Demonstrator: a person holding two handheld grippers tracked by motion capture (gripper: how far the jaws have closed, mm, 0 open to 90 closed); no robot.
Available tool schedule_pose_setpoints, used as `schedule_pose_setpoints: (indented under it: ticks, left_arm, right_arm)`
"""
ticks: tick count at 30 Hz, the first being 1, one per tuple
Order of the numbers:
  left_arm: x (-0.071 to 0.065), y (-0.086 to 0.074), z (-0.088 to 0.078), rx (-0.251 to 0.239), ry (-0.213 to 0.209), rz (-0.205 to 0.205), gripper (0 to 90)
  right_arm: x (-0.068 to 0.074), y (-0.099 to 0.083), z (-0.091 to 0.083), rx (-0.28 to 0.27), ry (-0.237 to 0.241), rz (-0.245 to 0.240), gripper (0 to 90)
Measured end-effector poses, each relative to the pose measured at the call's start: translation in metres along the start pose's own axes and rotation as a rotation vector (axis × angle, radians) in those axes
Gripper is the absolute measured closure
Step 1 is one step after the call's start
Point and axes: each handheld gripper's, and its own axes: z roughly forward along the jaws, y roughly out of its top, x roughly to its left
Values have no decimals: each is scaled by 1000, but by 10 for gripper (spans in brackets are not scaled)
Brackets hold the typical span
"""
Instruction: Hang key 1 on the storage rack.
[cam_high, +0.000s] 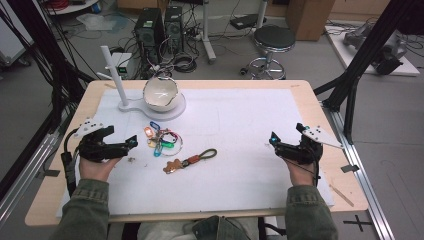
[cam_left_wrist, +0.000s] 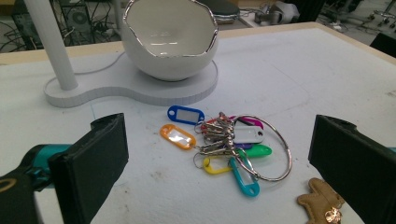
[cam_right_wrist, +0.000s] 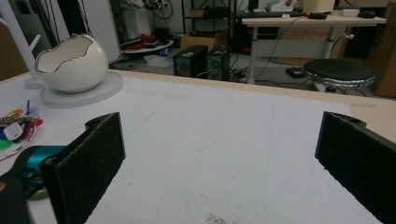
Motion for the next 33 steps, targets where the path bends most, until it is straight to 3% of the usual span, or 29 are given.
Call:
schedule_pose_setpoints:
  ticks: [9, 16, 24, 33]
  left_arm:
    - [-16, 10, 18, 2, -41, 14, 53]
    - [-38, 17, 41, 40, -86, 70, 53]
    - [-47, 16, 51, 59, -109, 66, 54]
    - [-61, 15, 66, 113, -170, 80, 53]
  right_arm:
    - [1, 0, 0, 5, -4, -3, 4]
    - [1, 0, 1, 4, -5, -7, 4]
    - [0, 0, 0, 2, -3, -1, 4]
    - [0, 0, 0, 3, -3, -1, 4]
